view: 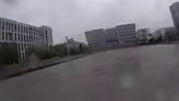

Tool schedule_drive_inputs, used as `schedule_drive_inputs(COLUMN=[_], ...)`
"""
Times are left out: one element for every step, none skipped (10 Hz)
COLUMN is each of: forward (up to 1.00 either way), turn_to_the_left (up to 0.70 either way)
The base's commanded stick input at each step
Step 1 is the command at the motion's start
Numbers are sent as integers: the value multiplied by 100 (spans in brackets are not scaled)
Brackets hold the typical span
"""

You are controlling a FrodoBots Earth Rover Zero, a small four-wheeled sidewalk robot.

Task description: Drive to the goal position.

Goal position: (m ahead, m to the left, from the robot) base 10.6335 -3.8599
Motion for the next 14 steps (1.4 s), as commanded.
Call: schedule_drive_inputs(forward=[100, 100, 100, 100, 100, 100, 100, 100, 100, 100, 100, 100, 100, 100], turn_to_the_left=[0, 0, 0, 0, 0, 0, -8, -25, -27, -27, -27, -27, -27, -27])
